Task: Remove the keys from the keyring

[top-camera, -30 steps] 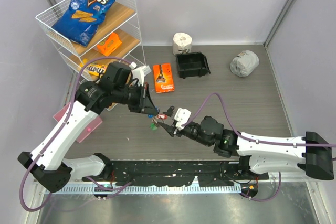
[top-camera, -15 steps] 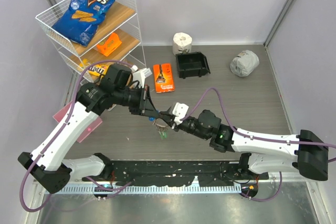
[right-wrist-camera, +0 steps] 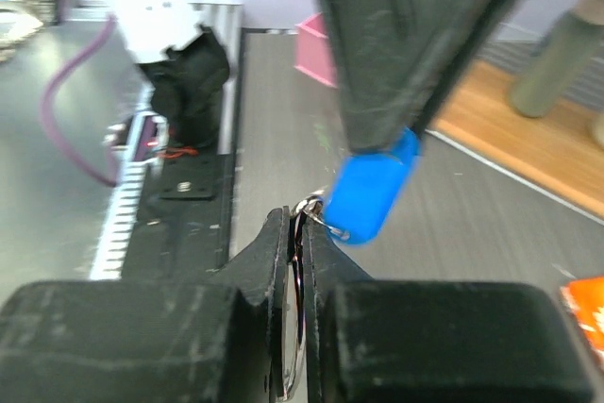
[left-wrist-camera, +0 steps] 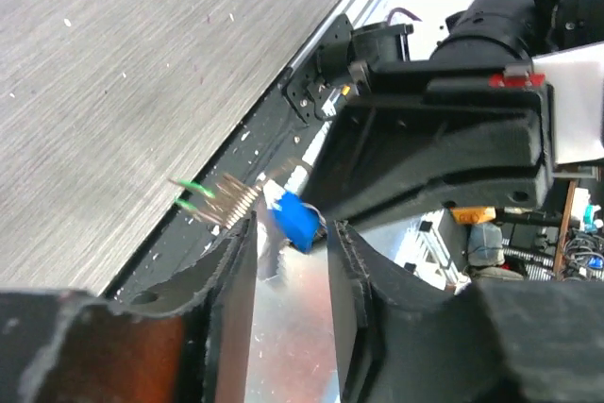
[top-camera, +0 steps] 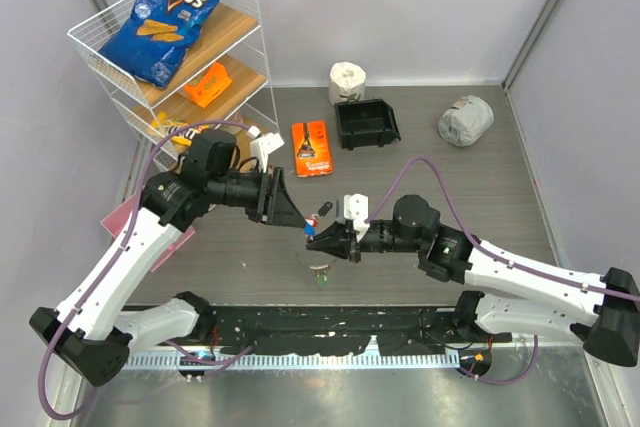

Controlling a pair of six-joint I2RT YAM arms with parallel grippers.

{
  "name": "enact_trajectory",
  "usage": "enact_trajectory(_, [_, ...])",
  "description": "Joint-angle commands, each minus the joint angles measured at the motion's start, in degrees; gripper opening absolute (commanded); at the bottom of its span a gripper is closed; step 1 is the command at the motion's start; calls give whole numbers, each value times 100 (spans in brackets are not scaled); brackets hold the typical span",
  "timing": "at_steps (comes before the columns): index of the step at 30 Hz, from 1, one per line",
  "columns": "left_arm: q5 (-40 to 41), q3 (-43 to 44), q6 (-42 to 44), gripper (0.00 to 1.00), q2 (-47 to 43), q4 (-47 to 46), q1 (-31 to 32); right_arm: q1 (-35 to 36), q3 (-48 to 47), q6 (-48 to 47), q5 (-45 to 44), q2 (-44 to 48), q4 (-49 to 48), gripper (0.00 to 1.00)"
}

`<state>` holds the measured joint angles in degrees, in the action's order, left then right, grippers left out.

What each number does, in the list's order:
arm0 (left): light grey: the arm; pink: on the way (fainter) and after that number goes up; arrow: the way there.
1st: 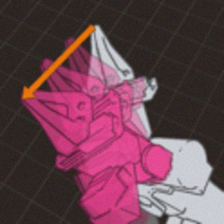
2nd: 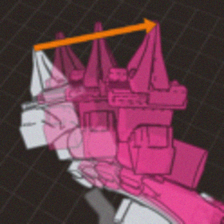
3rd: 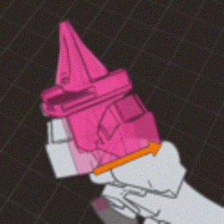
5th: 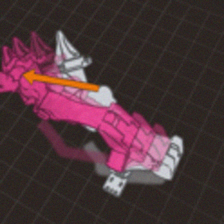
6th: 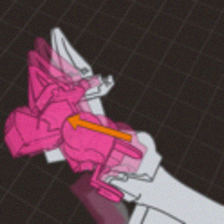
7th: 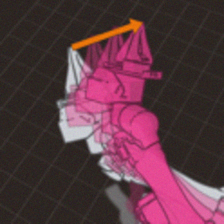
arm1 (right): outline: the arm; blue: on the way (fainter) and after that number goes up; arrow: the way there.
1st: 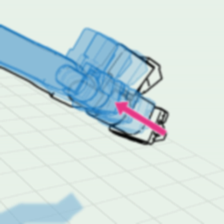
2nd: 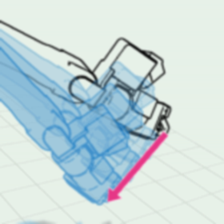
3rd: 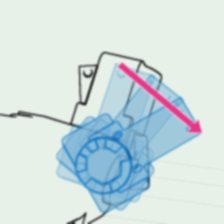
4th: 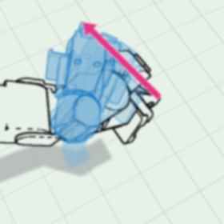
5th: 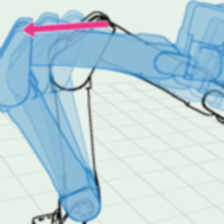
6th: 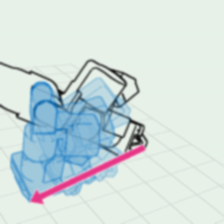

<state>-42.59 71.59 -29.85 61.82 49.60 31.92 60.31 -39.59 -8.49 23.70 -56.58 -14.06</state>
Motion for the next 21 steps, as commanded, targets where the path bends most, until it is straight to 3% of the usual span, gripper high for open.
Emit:
enact_trajectory(1, [-303,-320,601,53,-258,-855,-81,-55,-679,646,1162,130,850,5])
enact_trajectory(5, [-40,-882,998,75,-723,-1417,-81,-291,-1233,1268,1767,-151,1571,5])
enact_trajectory(7, [40,-1251,1086,80,-1030,-1882,-81,-493,-1418,1638,2084,-257,1731,5])
enact_trajectory(16, [-180,-3273,936,86,-2498,-5133,-90,-1241,-1990,2870,3789,-767,1864,5])
enact_trajectory(21, [-355,-3652,1822,87,-2965,-5462,-72,-1522,-2201,3204,4247,-1057,1864,5])
